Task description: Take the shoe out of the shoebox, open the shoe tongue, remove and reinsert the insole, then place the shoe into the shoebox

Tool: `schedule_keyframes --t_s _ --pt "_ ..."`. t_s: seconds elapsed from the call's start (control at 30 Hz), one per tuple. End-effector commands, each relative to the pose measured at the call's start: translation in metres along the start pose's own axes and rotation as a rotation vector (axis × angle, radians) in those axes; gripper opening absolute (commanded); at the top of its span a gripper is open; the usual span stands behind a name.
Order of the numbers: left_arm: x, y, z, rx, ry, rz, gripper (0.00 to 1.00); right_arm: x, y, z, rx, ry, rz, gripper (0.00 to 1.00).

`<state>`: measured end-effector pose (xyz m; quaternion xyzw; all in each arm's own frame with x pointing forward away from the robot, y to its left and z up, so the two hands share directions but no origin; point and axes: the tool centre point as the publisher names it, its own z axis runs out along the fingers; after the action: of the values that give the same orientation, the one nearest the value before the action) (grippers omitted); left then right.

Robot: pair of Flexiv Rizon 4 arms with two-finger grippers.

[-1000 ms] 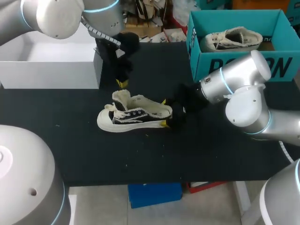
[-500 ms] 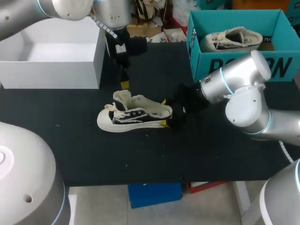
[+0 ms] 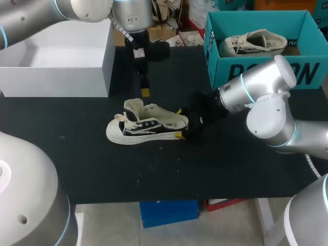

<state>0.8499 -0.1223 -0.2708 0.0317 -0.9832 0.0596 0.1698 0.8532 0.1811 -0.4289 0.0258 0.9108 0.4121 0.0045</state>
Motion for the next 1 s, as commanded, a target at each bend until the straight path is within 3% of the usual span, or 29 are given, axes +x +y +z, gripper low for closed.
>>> schedule_keyframes --t_s 0.03,0.53,1.0 --pt "0.013 0.006 0.011 0.046 -0.046 0.009 0.00 0.000 0.001 0.000 0.003 -0.001 0.001 0.00" --pt "0.013 0.006 0.011 0.046 -0.046 0.009 0.00 0.000 0.001 0.000 0.003 -0.001 0.001 0.00" --pt "-0.002 -0.001 0.042 0.032 -0.049 0.062 0.00 0.000 0.001 0.000 0.003 -0.001 0.001 0.00"
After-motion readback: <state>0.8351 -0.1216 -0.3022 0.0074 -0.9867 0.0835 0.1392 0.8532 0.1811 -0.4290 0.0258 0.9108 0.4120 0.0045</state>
